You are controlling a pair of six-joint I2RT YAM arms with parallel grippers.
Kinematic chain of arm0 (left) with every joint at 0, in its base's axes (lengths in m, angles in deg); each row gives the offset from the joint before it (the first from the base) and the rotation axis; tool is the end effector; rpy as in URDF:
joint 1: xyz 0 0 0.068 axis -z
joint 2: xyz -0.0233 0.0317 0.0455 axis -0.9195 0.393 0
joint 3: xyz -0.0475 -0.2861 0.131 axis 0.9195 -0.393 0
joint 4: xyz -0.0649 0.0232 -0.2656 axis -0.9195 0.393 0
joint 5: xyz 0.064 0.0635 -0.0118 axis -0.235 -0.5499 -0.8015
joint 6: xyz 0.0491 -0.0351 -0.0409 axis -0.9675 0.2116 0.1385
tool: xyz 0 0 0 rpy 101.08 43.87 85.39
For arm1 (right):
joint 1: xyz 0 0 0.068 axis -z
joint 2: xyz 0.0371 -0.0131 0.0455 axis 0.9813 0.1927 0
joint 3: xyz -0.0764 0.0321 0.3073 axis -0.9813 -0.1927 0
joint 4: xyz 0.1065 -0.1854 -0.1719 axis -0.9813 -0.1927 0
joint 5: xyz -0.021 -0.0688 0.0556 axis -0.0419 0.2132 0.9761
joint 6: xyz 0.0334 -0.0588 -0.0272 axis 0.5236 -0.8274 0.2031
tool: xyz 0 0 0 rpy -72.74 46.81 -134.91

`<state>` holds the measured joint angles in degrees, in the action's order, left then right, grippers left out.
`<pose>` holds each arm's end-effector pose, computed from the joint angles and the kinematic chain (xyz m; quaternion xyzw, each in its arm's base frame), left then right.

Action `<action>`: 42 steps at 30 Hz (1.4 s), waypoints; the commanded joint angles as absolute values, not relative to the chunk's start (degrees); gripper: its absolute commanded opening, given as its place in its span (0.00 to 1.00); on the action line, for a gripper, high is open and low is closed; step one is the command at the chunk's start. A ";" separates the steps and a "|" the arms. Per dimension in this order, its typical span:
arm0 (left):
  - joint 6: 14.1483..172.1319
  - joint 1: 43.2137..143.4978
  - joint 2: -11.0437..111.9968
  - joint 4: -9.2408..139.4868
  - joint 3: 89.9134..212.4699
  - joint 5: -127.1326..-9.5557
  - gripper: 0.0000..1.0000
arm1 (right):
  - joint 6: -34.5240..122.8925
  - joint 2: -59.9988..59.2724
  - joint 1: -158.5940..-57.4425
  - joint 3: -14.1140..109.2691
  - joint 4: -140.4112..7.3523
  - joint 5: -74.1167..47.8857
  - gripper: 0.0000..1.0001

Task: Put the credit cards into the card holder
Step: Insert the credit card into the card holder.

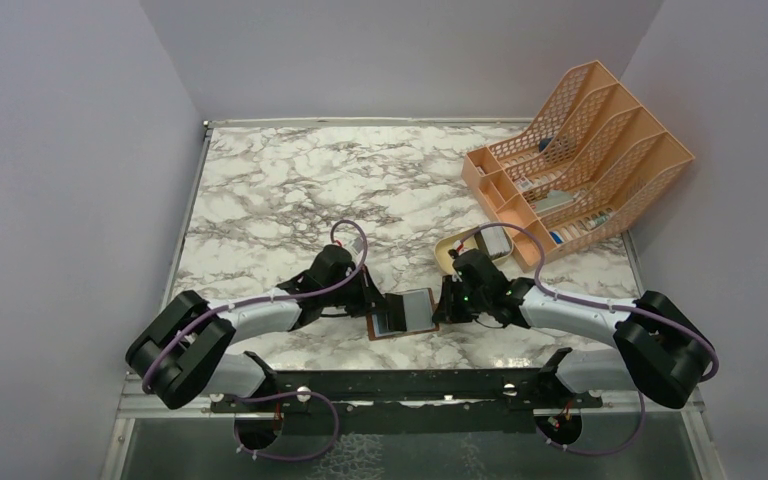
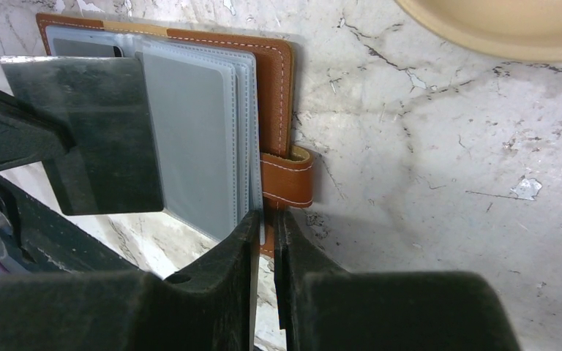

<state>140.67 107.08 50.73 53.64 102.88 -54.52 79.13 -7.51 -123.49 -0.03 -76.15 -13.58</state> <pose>0.1781 -0.1804 0.1677 -0.0623 0.8847 -0.4383 0.1460 0.1598 0.1682 0.1566 -0.0418 0.9540 0.2426 0.1710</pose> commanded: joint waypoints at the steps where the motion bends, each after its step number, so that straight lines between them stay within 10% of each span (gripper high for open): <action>1: 139.22 106.92 52.29 52.11 102.66 -52.73 0.00 | 79.27 -7.29 -124.05 -0.90 -76.48 -16.01 0.13; 42: 138.81 106.85 56.85 59.14 106.19 -58.07 0.00 | 81.92 -9.65 -125.07 3.40 -76.87 -12.28 0.32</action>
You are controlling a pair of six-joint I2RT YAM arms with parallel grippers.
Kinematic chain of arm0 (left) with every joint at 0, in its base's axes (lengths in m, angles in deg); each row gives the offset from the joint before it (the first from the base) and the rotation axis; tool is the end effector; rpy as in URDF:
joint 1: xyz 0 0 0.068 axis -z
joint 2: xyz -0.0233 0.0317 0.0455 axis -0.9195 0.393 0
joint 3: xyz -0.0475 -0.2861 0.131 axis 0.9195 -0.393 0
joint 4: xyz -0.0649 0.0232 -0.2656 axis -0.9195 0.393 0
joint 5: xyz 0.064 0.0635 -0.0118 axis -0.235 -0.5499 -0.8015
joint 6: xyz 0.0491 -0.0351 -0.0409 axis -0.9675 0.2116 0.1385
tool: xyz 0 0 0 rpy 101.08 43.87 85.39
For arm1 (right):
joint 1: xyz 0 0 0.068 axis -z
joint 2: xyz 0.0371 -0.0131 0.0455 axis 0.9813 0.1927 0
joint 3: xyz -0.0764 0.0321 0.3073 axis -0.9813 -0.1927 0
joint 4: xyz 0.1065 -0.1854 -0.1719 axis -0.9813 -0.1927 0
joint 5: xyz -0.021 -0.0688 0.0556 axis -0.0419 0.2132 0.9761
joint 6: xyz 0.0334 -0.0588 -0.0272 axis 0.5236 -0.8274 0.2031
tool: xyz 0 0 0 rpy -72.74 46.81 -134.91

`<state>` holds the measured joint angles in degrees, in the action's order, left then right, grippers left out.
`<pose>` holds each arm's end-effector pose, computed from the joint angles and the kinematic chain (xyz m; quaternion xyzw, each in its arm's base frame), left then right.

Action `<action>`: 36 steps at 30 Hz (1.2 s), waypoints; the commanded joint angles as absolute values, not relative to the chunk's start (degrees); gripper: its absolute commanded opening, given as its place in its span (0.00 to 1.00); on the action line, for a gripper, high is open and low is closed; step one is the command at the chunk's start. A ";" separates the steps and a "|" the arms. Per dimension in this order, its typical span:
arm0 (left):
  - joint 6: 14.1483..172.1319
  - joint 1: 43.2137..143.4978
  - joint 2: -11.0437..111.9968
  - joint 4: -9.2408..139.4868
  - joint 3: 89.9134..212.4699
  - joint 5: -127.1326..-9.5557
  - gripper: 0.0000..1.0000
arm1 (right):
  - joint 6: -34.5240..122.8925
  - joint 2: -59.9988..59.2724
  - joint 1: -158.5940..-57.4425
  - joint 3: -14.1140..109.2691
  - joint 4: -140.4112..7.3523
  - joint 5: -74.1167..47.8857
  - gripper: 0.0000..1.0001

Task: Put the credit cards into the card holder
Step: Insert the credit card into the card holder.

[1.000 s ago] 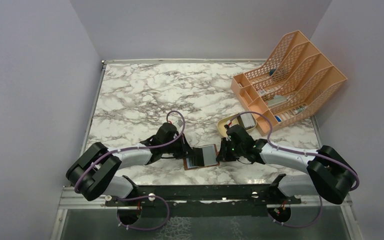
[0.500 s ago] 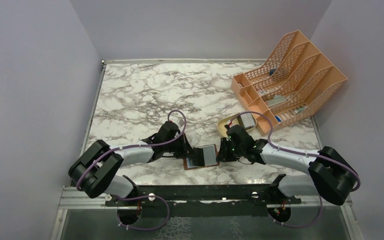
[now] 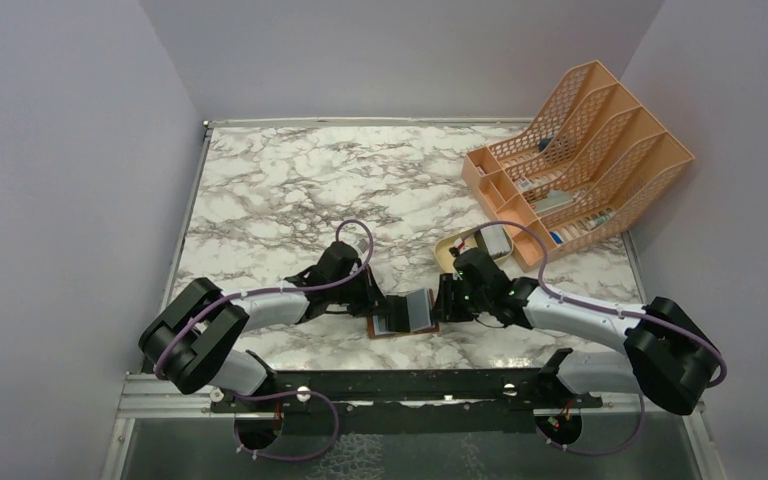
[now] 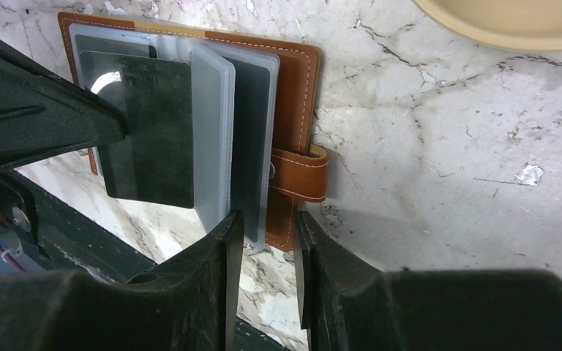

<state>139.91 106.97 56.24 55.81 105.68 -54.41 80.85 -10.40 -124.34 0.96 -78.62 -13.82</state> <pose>0.1890 -0.1891 0.1557 -0.0670 0.9010 -0.4111 0.1213 0.1554 0.1683 0.1692 -0.0346 0.9508 0.2530 0.1755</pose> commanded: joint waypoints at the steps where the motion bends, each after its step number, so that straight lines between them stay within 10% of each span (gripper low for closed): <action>1: 138.78 106.80 56.77 59.16 106.25 -58.03 0.00 | 81.93 -9.76 -125.18 3.85 -77.49 -12.57 0.32; 19: 138.20 106.85 57.22 59.13 106.91 -57.78 0.00 | 80.83 -7.93 -127.40 7.77 -82.64 -19.22 0.32; 36: 139.79 106.85 55.94 53.41 105.17 -55.61 0.00 | 80.87 -4.95 -127.67 3.86 -82.91 -23.24 0.08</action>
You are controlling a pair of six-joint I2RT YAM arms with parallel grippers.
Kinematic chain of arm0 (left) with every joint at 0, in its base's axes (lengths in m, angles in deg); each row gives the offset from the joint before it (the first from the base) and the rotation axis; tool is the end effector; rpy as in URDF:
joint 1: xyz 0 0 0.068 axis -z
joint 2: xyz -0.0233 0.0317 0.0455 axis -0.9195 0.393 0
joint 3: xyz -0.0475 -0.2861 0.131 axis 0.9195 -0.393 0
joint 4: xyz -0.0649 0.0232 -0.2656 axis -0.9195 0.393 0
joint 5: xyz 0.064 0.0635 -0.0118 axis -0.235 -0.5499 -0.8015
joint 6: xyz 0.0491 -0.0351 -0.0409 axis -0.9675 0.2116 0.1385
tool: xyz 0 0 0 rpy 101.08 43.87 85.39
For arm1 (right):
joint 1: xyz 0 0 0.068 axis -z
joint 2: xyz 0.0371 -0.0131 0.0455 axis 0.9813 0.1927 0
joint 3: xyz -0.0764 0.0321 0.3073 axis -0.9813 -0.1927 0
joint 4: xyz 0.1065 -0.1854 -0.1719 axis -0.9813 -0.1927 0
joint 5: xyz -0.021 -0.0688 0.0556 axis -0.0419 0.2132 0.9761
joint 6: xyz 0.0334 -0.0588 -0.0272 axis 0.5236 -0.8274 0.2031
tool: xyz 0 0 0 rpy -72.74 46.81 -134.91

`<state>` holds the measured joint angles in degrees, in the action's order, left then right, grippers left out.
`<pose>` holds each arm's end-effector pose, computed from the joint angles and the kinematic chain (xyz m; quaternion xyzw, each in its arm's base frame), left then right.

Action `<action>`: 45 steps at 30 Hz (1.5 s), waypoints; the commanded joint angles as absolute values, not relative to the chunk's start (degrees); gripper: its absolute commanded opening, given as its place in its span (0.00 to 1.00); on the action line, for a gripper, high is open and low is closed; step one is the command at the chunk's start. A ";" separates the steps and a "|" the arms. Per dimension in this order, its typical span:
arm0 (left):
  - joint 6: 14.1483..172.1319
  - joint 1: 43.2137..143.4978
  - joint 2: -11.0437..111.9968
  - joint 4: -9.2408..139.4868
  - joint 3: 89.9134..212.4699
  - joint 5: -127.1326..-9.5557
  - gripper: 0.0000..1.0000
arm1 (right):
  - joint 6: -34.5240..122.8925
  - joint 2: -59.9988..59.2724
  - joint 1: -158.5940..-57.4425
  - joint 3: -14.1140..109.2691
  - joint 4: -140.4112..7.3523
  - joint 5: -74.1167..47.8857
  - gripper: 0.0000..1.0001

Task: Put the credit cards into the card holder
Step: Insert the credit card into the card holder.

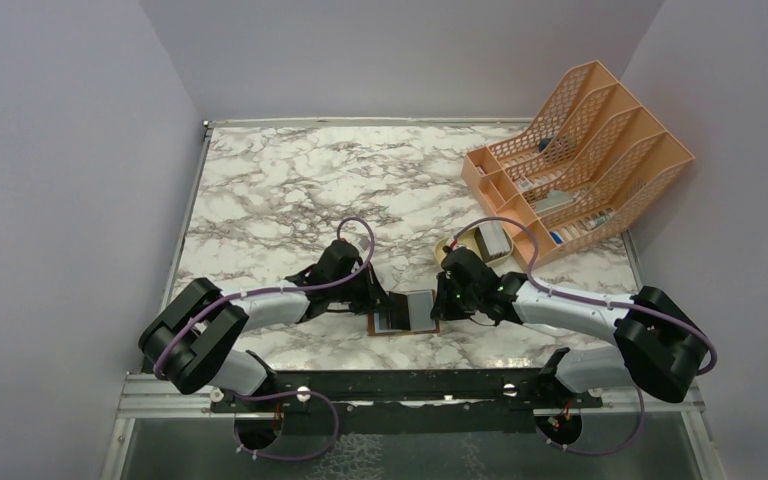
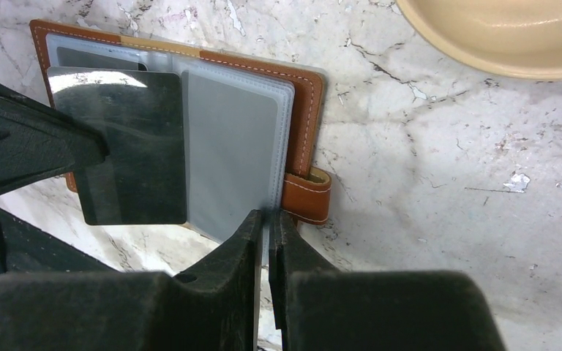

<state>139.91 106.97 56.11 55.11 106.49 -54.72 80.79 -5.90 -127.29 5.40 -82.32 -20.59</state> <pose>0.1928 -0.1919 0.1616 -0.0648 0.8961 -0.4187 0.1325 0.1626 0.1833 0.1708 -0.0422 0.9615 0.1961 0.1880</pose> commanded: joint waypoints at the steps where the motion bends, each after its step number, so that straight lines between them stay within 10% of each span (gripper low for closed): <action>1: 139.86 106.85 56.29 53.11 105.01 -55.60 0.00 | 80.87 -4.82 -127.67 3.78 -82.83 -23.30 0.08; 45: 138.25 106.76 63.27 49.94 104.91 -52.97 0.00 | 82.35 -4.26 -127.76 2.00 -79.61 -20.85 0.02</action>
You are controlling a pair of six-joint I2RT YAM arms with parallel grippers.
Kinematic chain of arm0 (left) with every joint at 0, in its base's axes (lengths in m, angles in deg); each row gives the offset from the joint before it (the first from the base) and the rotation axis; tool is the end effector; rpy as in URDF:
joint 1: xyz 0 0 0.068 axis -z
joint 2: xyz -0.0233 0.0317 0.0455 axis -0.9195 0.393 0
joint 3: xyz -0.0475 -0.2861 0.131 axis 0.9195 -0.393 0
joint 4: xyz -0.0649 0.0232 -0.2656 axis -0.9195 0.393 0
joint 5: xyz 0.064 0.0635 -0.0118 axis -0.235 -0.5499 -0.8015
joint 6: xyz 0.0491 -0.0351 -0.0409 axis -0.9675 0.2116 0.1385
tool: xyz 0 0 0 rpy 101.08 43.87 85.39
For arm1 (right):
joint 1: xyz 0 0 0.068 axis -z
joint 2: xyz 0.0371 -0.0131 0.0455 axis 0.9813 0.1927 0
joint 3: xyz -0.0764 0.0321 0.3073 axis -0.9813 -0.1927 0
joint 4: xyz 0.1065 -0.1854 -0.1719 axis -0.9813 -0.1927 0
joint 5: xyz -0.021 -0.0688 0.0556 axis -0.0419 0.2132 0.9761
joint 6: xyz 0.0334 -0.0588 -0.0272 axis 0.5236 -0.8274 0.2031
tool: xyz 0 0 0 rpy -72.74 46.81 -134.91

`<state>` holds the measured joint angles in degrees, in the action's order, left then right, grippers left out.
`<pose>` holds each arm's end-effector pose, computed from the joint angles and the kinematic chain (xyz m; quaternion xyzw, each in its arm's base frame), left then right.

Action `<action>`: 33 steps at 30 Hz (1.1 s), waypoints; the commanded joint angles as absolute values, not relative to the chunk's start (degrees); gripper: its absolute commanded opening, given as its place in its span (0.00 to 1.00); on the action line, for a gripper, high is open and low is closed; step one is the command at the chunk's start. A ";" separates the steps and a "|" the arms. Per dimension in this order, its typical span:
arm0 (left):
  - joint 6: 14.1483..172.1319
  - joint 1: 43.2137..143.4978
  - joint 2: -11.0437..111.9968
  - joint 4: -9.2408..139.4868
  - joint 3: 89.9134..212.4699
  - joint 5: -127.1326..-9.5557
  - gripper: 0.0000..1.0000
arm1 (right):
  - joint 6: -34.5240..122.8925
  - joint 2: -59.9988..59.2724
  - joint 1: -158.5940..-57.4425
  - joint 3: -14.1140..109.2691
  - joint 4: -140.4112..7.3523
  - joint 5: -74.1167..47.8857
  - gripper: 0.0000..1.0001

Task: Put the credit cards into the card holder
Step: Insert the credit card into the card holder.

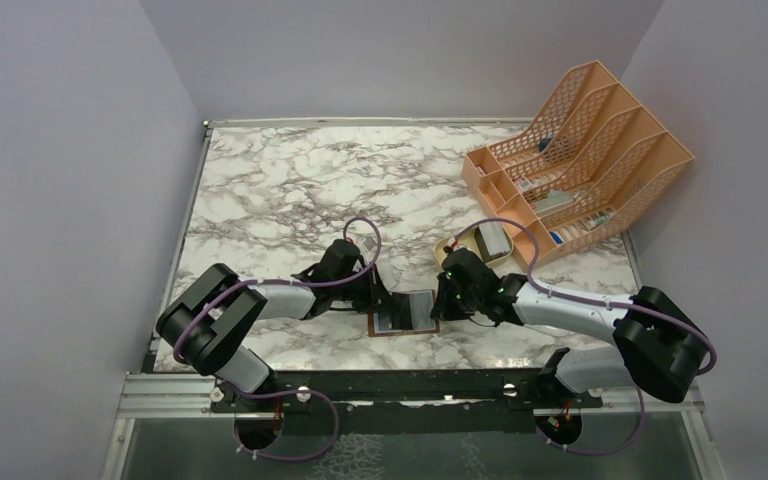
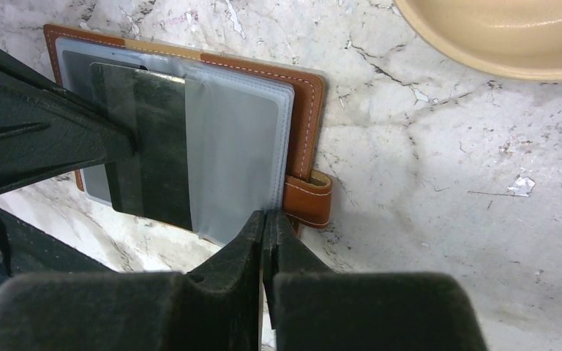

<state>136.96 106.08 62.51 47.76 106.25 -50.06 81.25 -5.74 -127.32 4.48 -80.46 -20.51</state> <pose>0.2028 -0.2005 0.1454 -0.0297 0.8894 -0.4396 0.1216 0.1624 0.1834 0.1676 -0.0387 0.9597 0.2021 0.1912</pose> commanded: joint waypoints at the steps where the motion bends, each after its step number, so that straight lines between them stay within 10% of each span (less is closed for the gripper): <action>1: 138.37 106.76 63.30 49.77 105.04 -53.02 0.00 | 82.63 -4.34 -127.76 1.74 -79.09 -20.26 0.01; 33: 130.24 108.67 59.04 51.05 104.14 -59.96 0.00 | 82.94 -6.12 -127.76 1.93 -82.04 -23.28 0.01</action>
<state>132.56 107.91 58.53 49.45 105.74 -55.17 82.78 -6.86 -127.49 3.49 -79.63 -21.58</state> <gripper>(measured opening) 0.011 0.015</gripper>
